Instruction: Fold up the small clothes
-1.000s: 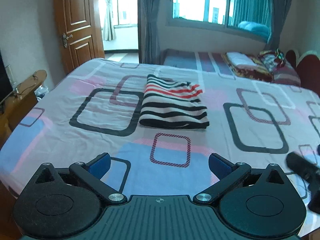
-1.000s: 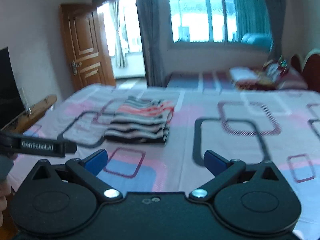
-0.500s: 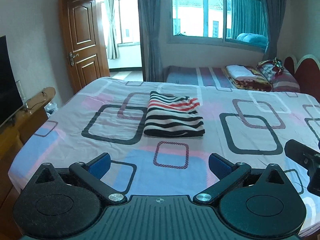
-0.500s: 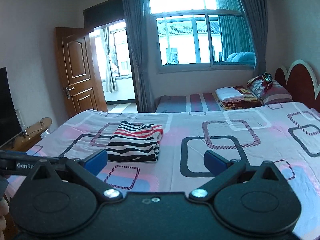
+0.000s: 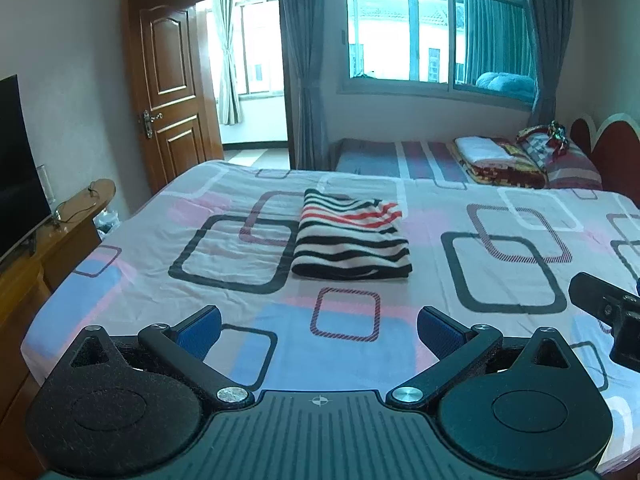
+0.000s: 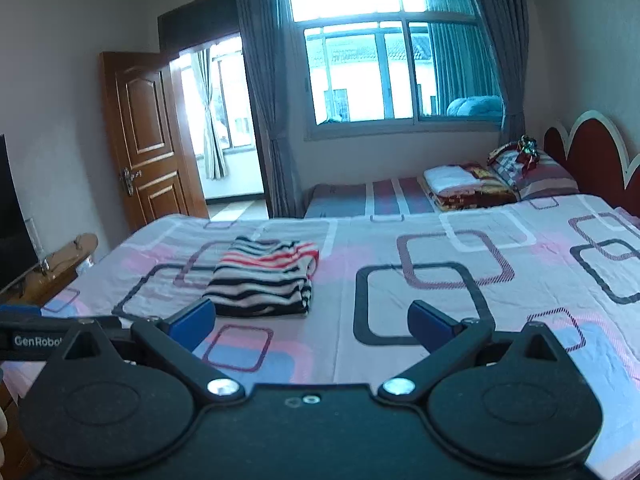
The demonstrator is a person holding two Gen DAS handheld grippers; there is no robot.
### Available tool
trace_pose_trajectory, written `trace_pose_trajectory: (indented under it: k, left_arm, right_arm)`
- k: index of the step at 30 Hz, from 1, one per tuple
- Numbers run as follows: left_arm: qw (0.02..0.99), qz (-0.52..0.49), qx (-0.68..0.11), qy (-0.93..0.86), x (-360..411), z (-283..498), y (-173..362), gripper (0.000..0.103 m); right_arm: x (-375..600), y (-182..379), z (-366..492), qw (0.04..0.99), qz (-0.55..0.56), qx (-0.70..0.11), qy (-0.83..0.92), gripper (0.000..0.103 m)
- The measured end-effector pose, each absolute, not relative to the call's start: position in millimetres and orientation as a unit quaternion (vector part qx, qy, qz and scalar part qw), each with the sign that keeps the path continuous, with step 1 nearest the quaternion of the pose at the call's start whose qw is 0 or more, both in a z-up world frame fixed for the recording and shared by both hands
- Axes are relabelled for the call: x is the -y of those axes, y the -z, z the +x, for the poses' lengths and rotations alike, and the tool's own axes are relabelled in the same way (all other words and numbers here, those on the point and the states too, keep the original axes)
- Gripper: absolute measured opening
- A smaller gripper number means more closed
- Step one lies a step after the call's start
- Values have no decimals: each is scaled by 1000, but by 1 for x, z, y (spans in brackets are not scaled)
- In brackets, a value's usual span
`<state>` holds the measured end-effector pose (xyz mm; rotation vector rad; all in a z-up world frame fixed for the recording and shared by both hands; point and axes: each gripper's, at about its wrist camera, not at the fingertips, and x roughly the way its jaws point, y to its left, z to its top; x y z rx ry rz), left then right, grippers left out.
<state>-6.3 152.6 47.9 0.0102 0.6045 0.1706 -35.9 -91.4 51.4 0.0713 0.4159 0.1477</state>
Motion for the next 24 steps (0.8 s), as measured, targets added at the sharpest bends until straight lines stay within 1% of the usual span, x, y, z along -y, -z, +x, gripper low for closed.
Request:
trace_pose_trajectory:
  k: [5, 24]
  left_arm:
    - [953, 8, -292, -84, -152, -5, -48, 103]
    - [949, 1, -299, -101, -165, 3, -41, 103]
  right_arm:
    - [92, -57, -35, 977, 39, -197, -72, 102]
    - [85, -45, -25, 976, 23, -212, -51, 102]
